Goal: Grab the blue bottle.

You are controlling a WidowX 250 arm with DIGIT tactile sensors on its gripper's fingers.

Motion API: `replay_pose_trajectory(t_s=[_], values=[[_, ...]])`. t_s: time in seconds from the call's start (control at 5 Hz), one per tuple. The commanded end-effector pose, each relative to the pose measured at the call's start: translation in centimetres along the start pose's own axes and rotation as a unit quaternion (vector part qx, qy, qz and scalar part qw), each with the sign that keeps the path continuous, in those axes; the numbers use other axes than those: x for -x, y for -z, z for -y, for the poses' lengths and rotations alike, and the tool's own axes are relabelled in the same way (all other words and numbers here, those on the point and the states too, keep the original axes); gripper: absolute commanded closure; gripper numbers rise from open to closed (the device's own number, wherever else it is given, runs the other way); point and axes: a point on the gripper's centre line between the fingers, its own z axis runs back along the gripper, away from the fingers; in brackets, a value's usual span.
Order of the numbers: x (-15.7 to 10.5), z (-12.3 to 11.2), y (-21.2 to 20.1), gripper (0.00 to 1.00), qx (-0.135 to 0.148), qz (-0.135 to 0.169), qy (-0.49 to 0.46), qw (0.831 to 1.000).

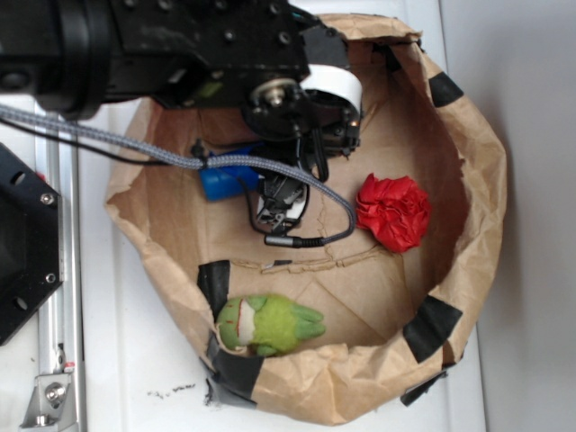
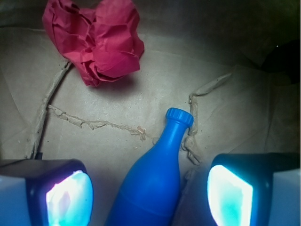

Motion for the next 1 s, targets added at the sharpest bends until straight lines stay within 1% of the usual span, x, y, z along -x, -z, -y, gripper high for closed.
replay_pose_trajectory(t_s=[0.0,0.2,0.4,0.6,0.8], values=[[-0.7,1.7,-0.2,0.00,-0.026,-0.011,-0.020,0.999],[2.2,3.9,1.9,0.00,-0.029,-0.019,-0.003,0.999],[-0.9,2.3,2.5,0.00,0.012,-0.015,-0.002,1.000],[-0.9,2.1,2.7,0.00,0.021,-0.015,-0.004,1.000],[-0.2,2.3,2.7,0.00,0.031,-0.013,-0.003,0.999]])
